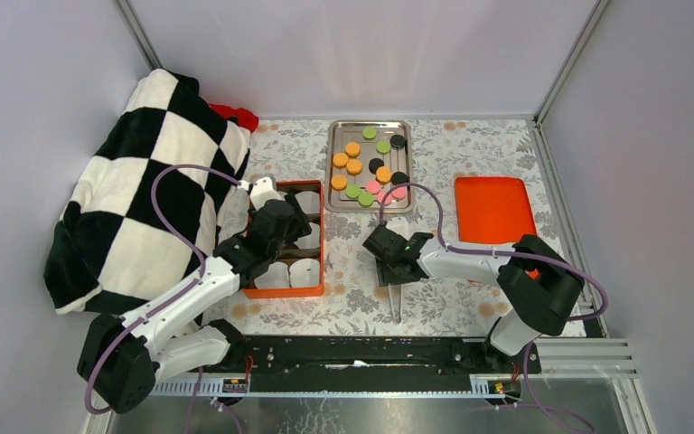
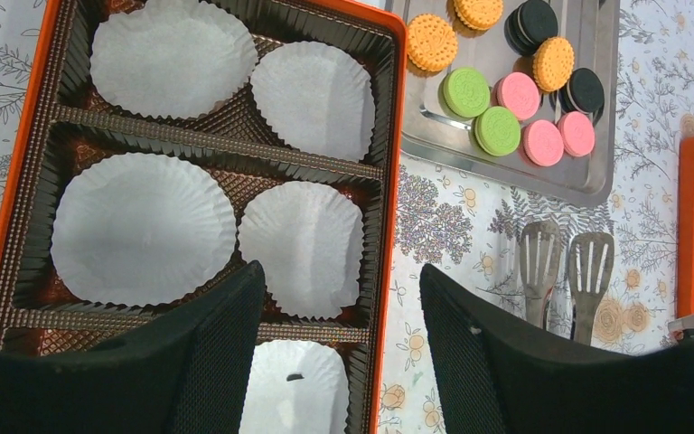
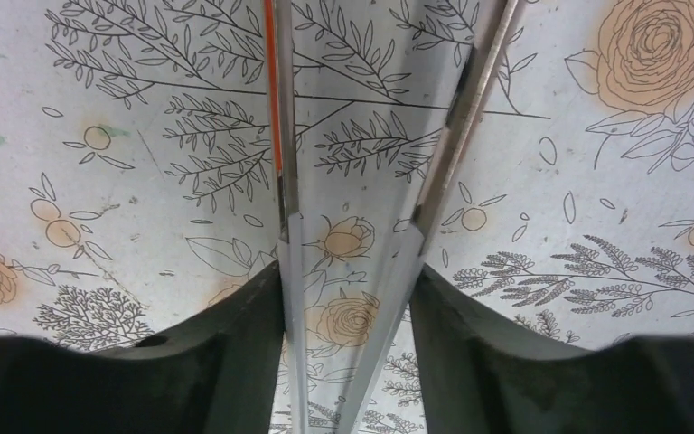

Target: Pack the cookies

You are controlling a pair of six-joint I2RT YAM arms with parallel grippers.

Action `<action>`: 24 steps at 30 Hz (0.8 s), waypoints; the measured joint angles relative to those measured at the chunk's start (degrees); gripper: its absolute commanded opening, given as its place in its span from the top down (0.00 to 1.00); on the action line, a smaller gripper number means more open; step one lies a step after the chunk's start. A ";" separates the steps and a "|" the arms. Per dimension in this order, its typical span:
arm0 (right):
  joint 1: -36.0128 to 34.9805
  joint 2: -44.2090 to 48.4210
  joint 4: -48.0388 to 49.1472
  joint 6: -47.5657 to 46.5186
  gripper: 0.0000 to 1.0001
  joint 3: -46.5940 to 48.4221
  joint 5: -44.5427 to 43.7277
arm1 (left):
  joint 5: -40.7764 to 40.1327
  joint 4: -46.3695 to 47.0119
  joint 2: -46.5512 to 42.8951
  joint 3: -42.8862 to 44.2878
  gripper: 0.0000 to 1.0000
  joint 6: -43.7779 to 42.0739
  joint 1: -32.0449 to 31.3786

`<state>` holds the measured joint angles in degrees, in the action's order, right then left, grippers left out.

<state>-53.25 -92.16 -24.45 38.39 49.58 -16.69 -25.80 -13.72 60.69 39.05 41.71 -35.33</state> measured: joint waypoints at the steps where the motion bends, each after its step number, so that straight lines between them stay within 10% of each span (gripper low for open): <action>1: 0.00 0.11 0.26 0.02 0.52 -0.13 -0.31 | 0.04 0.02 0.00 0.00 0.31 0.00 0.00; 24: 0.00 5.84 -20.00 -9.46 0.40 27.15 -10.73 | 5.46 1.90 4.76 7.34 0.30 -1.92 0.00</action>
<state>-53.25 -86.32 -44.45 28.93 76.73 -27.42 -20.34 -11.81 65.45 46.39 39.79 -35.33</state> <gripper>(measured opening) 0.601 0.695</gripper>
